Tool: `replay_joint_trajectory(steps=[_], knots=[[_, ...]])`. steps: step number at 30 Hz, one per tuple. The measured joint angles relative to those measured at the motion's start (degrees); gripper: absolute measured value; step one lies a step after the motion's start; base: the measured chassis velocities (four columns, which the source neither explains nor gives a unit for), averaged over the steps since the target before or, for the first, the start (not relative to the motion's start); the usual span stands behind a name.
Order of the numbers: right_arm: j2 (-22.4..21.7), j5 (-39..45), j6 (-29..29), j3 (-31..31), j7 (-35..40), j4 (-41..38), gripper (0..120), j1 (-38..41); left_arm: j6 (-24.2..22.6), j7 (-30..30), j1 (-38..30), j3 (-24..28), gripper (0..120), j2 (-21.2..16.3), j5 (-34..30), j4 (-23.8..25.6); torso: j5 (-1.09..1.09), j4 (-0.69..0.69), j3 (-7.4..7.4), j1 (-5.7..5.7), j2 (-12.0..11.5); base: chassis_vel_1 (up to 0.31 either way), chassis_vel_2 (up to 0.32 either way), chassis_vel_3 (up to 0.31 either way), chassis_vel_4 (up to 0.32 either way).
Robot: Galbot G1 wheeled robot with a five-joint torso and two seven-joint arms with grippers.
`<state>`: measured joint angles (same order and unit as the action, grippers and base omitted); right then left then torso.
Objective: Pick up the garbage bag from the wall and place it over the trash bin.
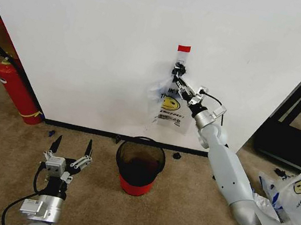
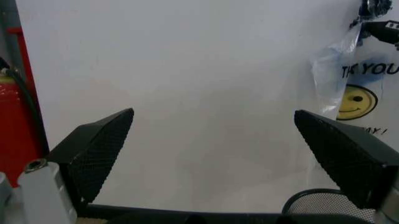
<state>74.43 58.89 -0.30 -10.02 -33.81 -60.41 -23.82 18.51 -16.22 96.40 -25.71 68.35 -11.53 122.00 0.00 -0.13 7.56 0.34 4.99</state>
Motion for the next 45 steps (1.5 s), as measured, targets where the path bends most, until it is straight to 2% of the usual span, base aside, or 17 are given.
replay_joint_trajectory(steps=[3,7,11,20,22,26,29,36,45], knots=[[-0.2,-0.3,0.0,0.1,-0.4,0.5,0,0.0,0.0,0.0,0.0,0.1,100,0.0,0.0,-0.1,0.0,0.0,0.0,0.0,0.0,0.0,0.0,0.0,0.0],[-0.3,-0.6,0.1,0.2,-0.7,1.0,0,0.3,0.0,0.0,-0.1,0.1,100,0.0,0.0,-0.1,0.0,0.0,0.0,0.0,0.0,0.0,0.0,0.0,0.0],[-0.1,-0.7,0.1,0.3,-0.9,2.2,10,1.2,0.0,0.0,-0.2,0.1,100,0.1,-0.1,-0.1,0.0,0.0,0.0,0.0,0.0,0.0,0.0,0.0,0.0],[0.2,-0.8,0.1,0.6,-1.1,3.1,20,2.1,0.1,0.0,-0.1,-0.1,100,0.1,-0.2,-0.1,0.0,-0.03,0.0,0.0,0.0,0.0,0.0,0.0,0.0],[0.4,-0.7,0.1,0.6,-1.1,3.3,20,2.3,0.1,0.0,-0.1,-0.1,100,0.1,-0.3,-0.1,0.0,-0.04,0.0,0.0,0.0,0.0,0.0,0.0,0.0],[0.5,-0.7,0.1,0.6,-0.9,3.4,4,2.5,0.1,0.0,-0.1,-0.2,100,0.1,-0.7,0.1,-0.01,0.02,0.0,0.0,0.0,0.0,0.0,0.0,0.0],[0.5,-0.7,0.1,0.6,-0.9,3.6,0,2.6,0.2,0.0,-0.1,-0.2,100,0.1,-0.9,0.2,0.0,0.01,0.0,0.0,0.0,0.0,0.0,0.0,0.0],[0.1,-0.8,0.1,0.6,-0.9,3.5,0,2.3,0.2,0.0,0.0,-0.2,100,0.1,-1.0,0.5,-0.01,0.01,0.0,0.0,0.0,0.0,0.0,0.0,0.0],[-1.5,-0.1,0.1,1.1,-0.8,-0.6,0,-1.4,0.2,0.0,-0.1,-0.1,100,0.3,-0.8,0.8,0.0,0.0,0.0,0.0,0.0,0.0,0.0,0.0,0.0]])
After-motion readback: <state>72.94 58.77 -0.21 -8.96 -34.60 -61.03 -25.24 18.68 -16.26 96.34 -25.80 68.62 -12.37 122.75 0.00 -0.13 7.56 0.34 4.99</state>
